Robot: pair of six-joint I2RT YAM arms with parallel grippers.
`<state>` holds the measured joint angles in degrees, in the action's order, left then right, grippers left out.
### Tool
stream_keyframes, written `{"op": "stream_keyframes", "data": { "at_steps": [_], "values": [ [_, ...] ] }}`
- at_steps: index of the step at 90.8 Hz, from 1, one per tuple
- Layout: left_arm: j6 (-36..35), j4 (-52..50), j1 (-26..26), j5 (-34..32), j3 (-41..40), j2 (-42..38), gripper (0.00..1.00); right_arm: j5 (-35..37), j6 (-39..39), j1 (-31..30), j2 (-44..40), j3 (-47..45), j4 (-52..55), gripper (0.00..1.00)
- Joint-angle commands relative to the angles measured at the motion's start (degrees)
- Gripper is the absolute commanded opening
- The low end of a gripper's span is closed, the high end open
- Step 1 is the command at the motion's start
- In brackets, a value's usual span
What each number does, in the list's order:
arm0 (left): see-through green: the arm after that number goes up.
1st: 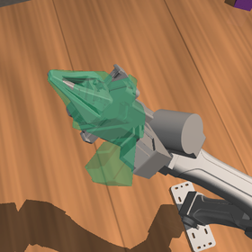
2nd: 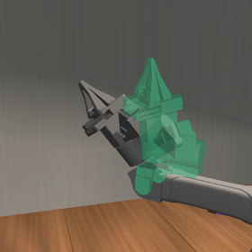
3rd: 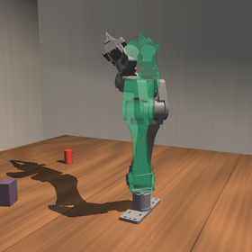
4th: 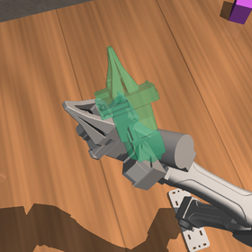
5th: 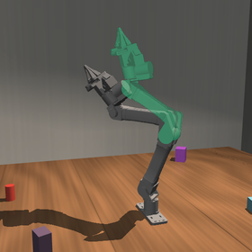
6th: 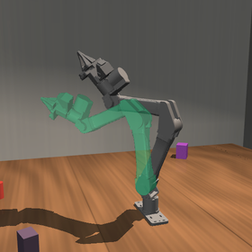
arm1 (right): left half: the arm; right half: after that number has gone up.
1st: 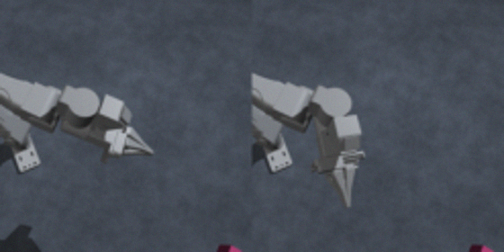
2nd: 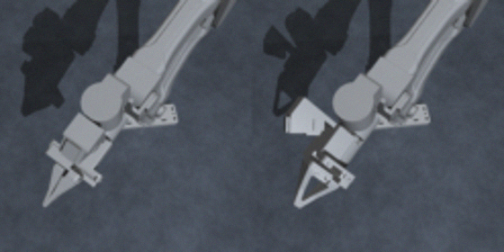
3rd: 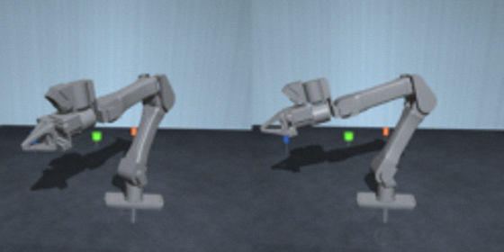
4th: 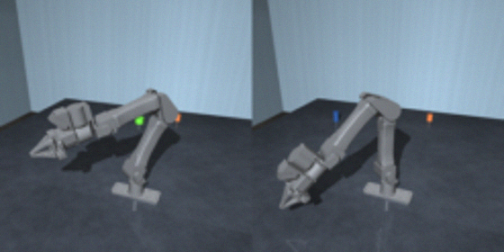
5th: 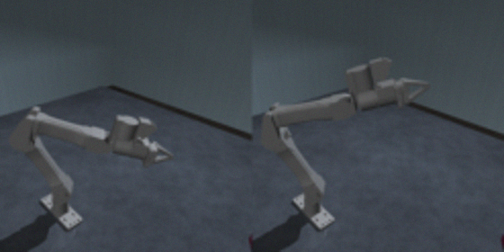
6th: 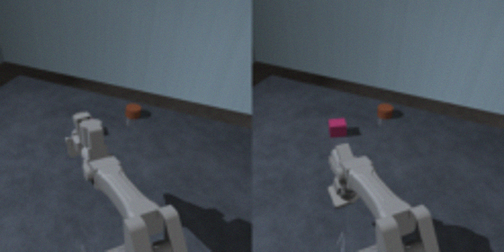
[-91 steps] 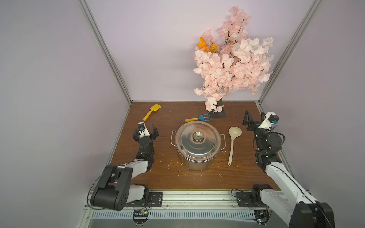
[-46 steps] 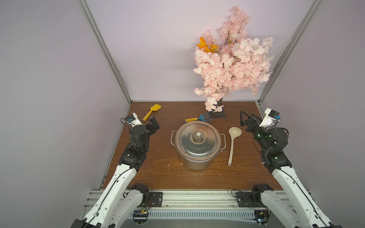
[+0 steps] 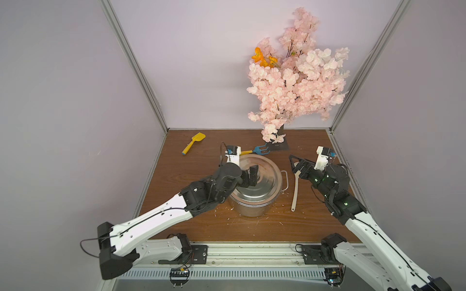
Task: Stir the soup with a spoon
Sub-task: Pick up the lid from the pan.
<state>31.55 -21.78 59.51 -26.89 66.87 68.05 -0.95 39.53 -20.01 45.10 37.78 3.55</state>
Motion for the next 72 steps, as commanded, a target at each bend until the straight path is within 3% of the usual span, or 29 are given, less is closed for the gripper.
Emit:
{"op": "stream_keyframes", "data": {
  "at_steps": [1,42,72],
  "values": [
    [-1.67,-4.02,1.57,-4.91,2.67,3.97,1.0,2.21,-0.07,-0.29,-1.42,0.04,1.96,0.99],
    [-5.49,-3.16,4.88,-10.04,2.03,13.3,1.0,1.64,1.21,-0.29,-1.77,-2.72,0.53,0.99],
    [-0.32,-1.03,5.21,-14.71,-0.49,15.46,0.95,1.62,1.93,-0.29,-1.89,-3.76,-0.17,0.99]
  ]
}}
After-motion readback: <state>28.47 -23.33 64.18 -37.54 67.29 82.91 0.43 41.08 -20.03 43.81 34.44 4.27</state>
